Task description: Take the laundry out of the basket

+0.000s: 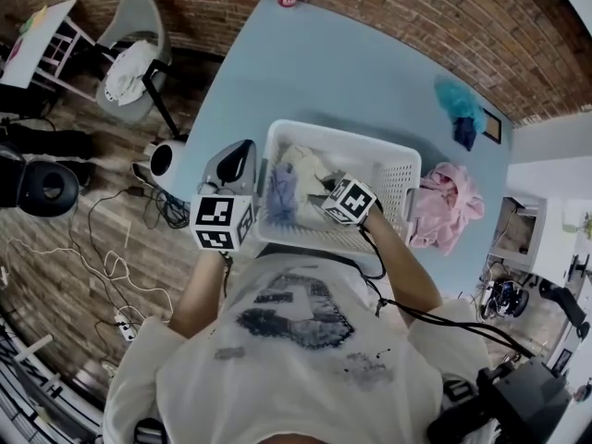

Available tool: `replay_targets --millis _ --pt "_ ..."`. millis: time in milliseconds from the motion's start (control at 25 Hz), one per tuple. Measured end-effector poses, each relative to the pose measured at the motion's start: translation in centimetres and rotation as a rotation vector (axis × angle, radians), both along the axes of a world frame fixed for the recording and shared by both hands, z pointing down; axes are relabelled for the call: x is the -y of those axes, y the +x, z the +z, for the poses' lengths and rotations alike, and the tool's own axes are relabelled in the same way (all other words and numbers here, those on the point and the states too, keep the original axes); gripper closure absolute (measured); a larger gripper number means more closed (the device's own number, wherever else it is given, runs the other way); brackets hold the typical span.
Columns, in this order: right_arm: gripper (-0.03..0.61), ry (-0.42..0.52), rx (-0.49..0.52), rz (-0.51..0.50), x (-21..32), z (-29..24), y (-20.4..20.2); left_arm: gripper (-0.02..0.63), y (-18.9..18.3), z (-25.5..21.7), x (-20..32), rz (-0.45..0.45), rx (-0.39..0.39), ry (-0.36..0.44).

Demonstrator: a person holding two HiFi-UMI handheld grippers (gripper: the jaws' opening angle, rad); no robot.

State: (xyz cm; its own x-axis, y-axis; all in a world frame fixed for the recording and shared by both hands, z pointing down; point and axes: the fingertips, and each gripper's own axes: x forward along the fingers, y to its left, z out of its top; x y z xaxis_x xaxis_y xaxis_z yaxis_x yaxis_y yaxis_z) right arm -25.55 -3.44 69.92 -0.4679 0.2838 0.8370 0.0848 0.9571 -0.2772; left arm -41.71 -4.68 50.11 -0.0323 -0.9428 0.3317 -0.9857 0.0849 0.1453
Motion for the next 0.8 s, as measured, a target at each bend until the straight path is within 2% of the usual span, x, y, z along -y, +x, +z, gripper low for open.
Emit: replay_targets --millis 320,560,800 --pt "0.477 0.024 0.099 0.095 0.9 -5.0 0.5 0.621 0.6 -0.3 -0.4 0.015 0.009 0.009" --pt "0.477 -0.004 0.199 0.290 2.2 -9.4 1.2 0.621 1.5 -1.5 0.0 0.043 0.030 0.029" --pt "0.479 0.044 0.329 0.426 3.8 -14.4 2.4 0.621 2.3 -2.7 0.9 0.077 0.048 0.050"
